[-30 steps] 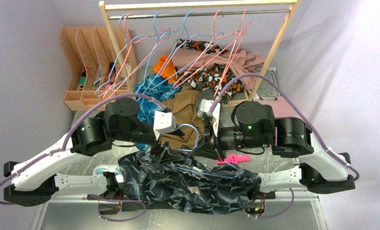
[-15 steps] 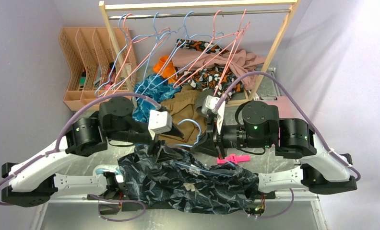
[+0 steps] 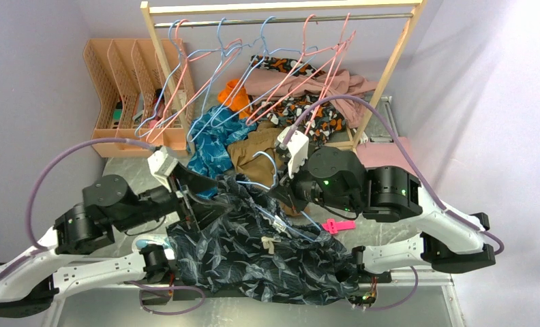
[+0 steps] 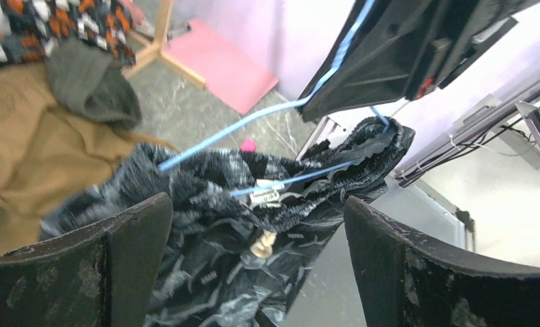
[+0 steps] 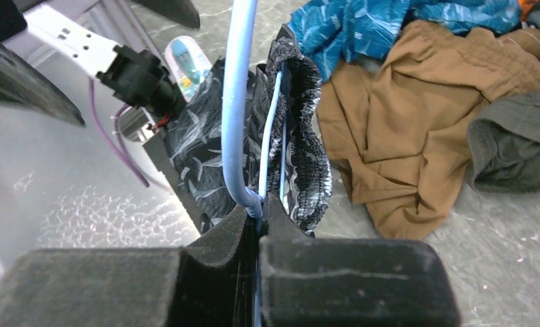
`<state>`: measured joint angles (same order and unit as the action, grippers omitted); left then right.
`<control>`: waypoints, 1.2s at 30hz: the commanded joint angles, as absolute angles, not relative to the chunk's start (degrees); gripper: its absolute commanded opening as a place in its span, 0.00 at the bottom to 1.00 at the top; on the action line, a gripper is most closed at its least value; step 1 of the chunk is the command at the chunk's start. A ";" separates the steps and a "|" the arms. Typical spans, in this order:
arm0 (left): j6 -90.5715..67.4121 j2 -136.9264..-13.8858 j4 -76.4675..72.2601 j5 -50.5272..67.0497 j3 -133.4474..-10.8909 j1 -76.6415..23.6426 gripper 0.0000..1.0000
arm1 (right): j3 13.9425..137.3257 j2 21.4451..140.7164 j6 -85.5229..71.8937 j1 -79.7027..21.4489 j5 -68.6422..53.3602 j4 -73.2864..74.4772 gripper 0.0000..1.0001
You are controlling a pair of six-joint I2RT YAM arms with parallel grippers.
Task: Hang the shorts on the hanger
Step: Hang the shorts on the hanger.
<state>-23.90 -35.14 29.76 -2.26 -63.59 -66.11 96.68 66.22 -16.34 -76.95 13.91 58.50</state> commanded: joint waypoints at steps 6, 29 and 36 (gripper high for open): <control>-32.86 -35.45 27.75 -11.41 -60.35 -65.92 0.99 | 99.87 69.27 -23.43 -76.99 28.31 67.56 0.00; 9.78 -52.44 21.37 24.29 -70.48 -65.92 0.99 | 91.93 57.66 -19.86 -76.99 1.67 56.01 0.00; 12.35 -58.17 24.04 24.65 -73.46 -65.92 0.79 | 91.84 57.91 -18.56 -76.99 -0.90 54.45 0.00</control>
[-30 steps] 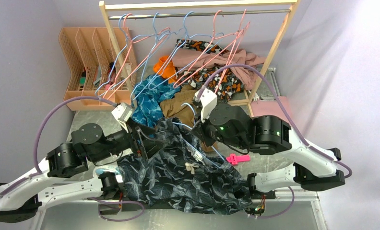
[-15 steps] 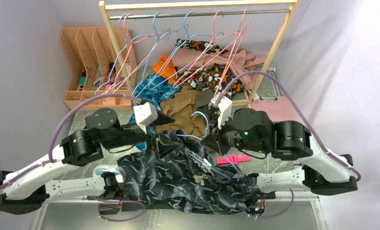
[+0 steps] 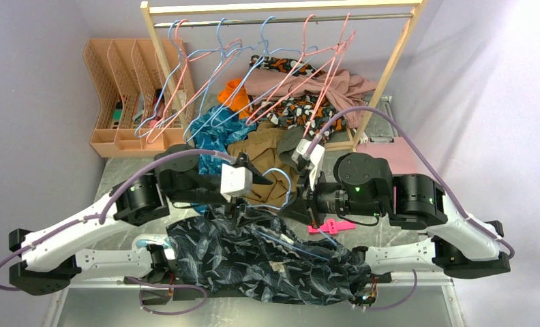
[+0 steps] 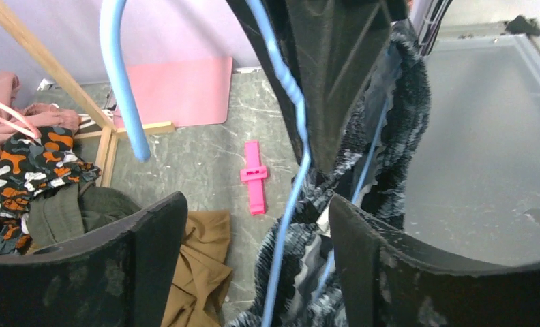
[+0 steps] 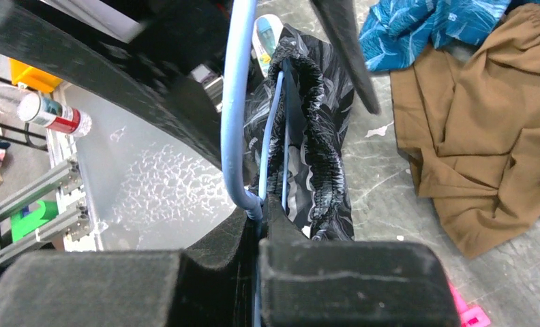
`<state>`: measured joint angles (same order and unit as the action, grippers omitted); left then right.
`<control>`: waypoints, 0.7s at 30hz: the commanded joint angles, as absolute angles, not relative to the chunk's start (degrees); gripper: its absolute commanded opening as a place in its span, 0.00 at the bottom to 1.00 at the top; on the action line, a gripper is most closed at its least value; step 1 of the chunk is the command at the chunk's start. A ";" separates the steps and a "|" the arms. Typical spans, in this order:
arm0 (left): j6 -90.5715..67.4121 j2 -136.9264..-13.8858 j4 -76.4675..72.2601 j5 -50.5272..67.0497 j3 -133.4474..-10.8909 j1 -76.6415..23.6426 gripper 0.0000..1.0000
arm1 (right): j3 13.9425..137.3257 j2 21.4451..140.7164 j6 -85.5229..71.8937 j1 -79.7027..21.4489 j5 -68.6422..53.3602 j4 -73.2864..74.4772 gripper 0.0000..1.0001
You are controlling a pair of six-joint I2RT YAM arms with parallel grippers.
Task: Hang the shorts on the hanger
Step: Hang the shorts on the hanger.
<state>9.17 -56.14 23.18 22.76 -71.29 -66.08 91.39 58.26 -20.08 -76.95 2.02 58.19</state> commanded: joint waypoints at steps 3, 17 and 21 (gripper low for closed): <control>12.68 -58.74 23.27 24.61 -72.99 -65.92 0.71 | 92.10 57.79 -18.46 -76.99 -1.78 53.89 0.00; 12.39 -55.57 20.63 22.16 -70.81 -65.92 0.07 | 91.94 57.95 -19.53 -76.99 3.09 55.38 0.27; 12.92 -55.83 21.54 22.48 -70.92 -65.99 0.07 | 88.16 55.21 -20.34 -76.99 6.49 52.01 0.30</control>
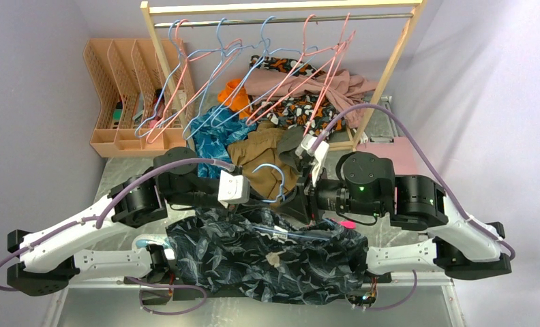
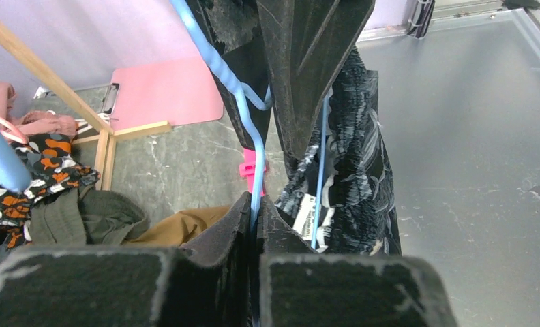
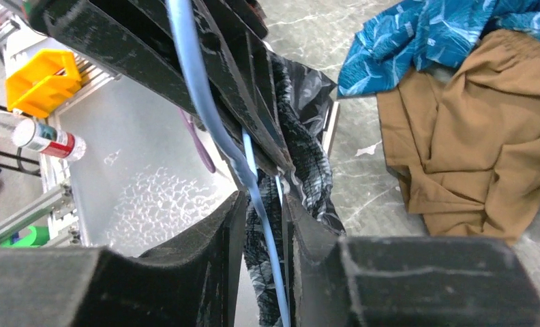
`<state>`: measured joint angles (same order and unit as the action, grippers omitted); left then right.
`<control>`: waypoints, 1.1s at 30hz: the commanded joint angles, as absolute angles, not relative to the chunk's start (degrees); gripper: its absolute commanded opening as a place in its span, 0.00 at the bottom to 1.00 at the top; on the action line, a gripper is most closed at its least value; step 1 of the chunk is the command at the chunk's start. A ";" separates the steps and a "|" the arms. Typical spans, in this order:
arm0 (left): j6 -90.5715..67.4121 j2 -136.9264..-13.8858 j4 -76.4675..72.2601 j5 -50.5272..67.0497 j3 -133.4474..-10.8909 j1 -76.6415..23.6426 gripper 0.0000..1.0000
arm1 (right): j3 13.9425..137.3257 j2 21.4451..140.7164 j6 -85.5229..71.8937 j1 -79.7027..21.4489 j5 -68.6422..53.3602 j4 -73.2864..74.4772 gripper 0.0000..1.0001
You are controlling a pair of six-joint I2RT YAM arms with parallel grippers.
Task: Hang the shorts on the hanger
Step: Hang the shorts on the hanger.
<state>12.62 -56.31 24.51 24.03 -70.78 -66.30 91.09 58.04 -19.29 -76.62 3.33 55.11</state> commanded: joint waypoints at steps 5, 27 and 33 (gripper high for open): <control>12.88 -56.30 21.57 23.61 -71.19 -65.92 0.07 | 83.33 52.81 -20.77 -76.98 5.12 46.29 0.33; 12.74 -57.37 21.40 25.60 -71.71 -65.92 0.07 | 77.00 48.76 -19.77 -76.99 3.25 34.16 0.29; 12.83 -56.71 21.53 25.64 -71.93 -65.92 0.07 | 76.90 48.83 -19.70 -76.99 2.85 33.71 0.20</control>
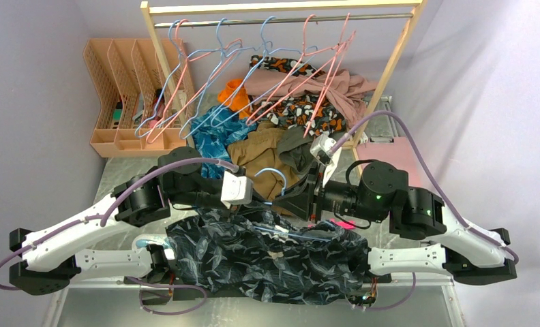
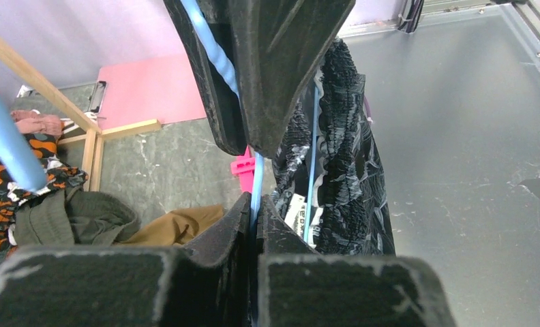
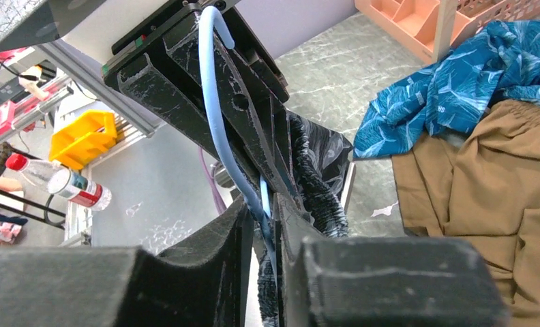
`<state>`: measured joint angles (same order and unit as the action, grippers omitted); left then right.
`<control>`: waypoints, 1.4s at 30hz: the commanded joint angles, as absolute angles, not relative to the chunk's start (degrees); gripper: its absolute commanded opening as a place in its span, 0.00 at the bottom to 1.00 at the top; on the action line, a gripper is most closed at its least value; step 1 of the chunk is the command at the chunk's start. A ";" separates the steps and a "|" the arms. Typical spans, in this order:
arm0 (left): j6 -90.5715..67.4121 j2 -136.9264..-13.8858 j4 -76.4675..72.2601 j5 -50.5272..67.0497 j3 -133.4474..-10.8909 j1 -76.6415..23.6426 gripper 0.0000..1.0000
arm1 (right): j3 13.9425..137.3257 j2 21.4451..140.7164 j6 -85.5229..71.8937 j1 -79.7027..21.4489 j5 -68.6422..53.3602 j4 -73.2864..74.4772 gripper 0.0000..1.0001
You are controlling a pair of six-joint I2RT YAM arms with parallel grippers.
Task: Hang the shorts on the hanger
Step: Hang the shorts on the hanger, then place the hanger at the clothesline.
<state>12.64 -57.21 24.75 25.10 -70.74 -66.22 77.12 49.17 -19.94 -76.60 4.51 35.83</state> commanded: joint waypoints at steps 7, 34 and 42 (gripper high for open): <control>12.83 -56.27 21.48 25.66 -71.98 -65.92 0.07 | 77.43 50.35 -19.51 -76.97 2.48 35.41 0.22; 7.41 -43.27 20.45 12.57 -63.83 -65.92 1.00 | 91.47 54.58 -25.92 -76.99 24.10 61.95 0.00; 3.21 -36.30 22.10 11.14 -57.27 -65.92 1.00 | 92.61 61.61 -30.60 -76.98 32.91 69.93 0.00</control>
<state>6.13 -38.15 22.22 13.47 -59.92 -66.15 92.36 59.53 -26.35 -76.73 25.96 64.18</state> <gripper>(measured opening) 0.995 0.038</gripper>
